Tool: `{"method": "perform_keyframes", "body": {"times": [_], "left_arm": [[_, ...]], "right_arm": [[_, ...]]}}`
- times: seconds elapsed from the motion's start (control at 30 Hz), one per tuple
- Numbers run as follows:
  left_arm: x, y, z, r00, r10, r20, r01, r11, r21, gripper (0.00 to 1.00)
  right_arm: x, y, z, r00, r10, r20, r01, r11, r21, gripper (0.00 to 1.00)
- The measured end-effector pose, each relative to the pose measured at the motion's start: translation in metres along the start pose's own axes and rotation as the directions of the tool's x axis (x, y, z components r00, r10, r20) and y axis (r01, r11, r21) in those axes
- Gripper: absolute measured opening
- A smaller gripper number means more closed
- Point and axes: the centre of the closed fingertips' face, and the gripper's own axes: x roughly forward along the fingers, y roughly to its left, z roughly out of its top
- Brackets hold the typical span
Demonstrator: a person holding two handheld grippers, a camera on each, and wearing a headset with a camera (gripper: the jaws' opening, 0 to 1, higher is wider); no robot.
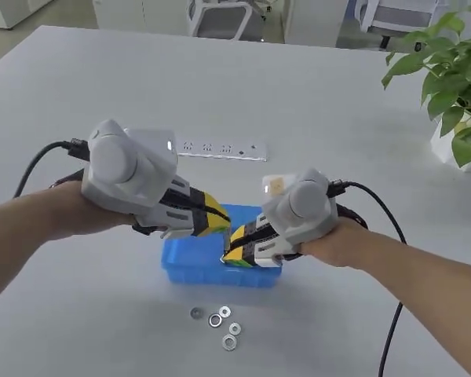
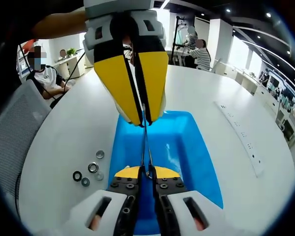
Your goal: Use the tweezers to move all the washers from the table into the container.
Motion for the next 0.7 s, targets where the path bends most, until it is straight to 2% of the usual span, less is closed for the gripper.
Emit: {"method": "perform_keyframes", "body": {"times": [0.43, 0.7], "left_arm": [[0.0004, -0.0038, 0.0015, 0.9999, -0.016, -0.002, 0.016, 1.000, -0.012, 0.05], [-0.0058, -0.0004, 0.0064, 1.0000, 0.002, 0.004, -0.002, 1.000, -0.012, 0.05]], "right_arm": [[-0.0030, 0.0009, 0.0017, 1.0000, -0.004, 0.005, 0.004, 1.000, 0.012, 0.12], [-0.0075, 0.0016, 0.0066, 0.9999, -0.009, 0.008, 0.009, 1.000, 0.016, 0.14]]}}
